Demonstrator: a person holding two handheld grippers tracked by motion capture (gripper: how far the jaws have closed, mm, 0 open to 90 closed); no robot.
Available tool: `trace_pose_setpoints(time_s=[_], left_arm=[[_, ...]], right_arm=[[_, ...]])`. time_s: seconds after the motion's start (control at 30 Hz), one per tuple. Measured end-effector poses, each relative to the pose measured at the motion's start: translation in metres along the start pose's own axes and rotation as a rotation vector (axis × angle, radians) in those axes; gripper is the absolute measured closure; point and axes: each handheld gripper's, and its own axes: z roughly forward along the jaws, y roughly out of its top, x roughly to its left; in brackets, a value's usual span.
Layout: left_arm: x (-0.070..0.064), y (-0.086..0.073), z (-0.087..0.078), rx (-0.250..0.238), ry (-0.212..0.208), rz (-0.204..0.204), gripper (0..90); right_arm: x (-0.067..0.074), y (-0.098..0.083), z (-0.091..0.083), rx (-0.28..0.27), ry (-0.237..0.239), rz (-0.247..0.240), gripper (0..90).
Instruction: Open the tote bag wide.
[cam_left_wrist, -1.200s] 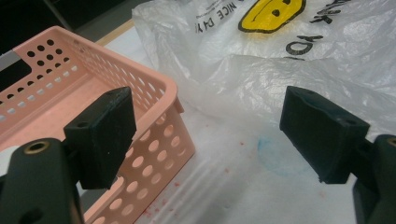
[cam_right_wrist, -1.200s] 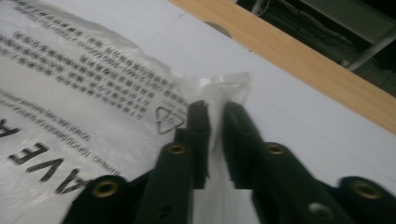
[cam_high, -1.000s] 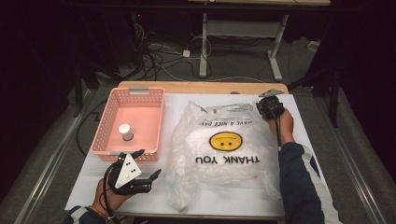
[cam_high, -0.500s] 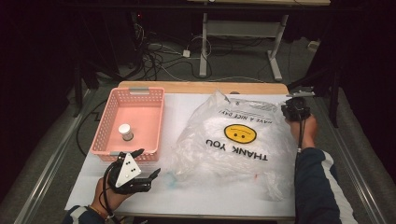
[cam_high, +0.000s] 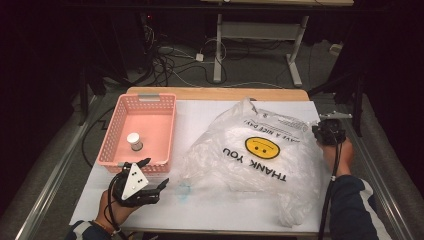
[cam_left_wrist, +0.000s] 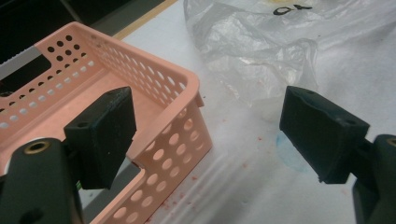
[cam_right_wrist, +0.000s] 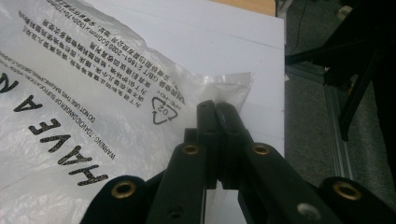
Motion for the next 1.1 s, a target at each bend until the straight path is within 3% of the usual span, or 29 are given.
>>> trace_pose_setpoints(time_s=[0.17,0.27,0.3,0.33,0.37,0.5,0.63,0.67,0.77,0.87,0.93,1.0,1.1], left_arm=[[0.002,-0.001,-0.001,-0.004,-0.003,-0.002,18.0],[0.001,0.0,-0.001,-0.002,-0.001,0.009,18.0],[0.0,0.0,-0.002,-0.003,-0.001,0.009,18.0],[0.0,0.0,-0.002,-0.006,-0.002,0.01,18.0],[0.0,0.0,-0.003,-0.007,0.0,0.013,18.0],[0.0,-0.001,-0.004,-0.006,0.006,0.016,18.0],[-0.001,-0.002,-0.004,-0.002,0.006,0.016,17.9],[-0.002,-0.002,-0.004,-0.001,0.006,0.018,18.0],[-0.003,-0.001,-0.004,0.004,0.006,0.023,18.0],[-0.003,-0.001,-0.003,0.008,0.005,0.024,18.0],[-0.004,-0.001,-0.003,0.01,0.004,0.025,17.9],[-0.004,-0.002,-0.003,0.014,0.002,0.027,18.0],[-0.004,-0.002,-0.002,0.017,-0.002,0.029,18.0]], right_arm=[[0.013,-0.016,-0.014,0.004,0.012,-0.027,89.0],[0.021,-0.021,-0.023,0.023,0.025,-0.082,79.5],[0.024,-0.02,-0.031,-0.002,0.037,-0.083,70.4],[0.024,-0.02,-0.031,-0.002,0.037,-0.083,70.4],[0.025,-0.019,-0.037,-0.023,0.056,-0.084,64.8],[0.047,-0.011,-0.072,-0.16,0.194,-0.141,58.9],[0.085,-0.006,-0.103,-0.244,0.363,-0.244,54.9],[0.098,-0.006,-0.109,-0.256,0.427,-0.285,54.4],[0.132,-0.008,-0.115,-0.24,0.573,-0.363,51.7],[0.172,-0.015,-0.112,-0.186,0.662,-0.455,49.4],[0.19,-0.019,-0.112,-0.169,0.682,-0.517,48.5],[0.206,-0.023,-0.11,-0.142,0.727,-0.552,48.3],[0.22,-0.03,-0.102,-0.097,0.739,-0.587,48.7]])
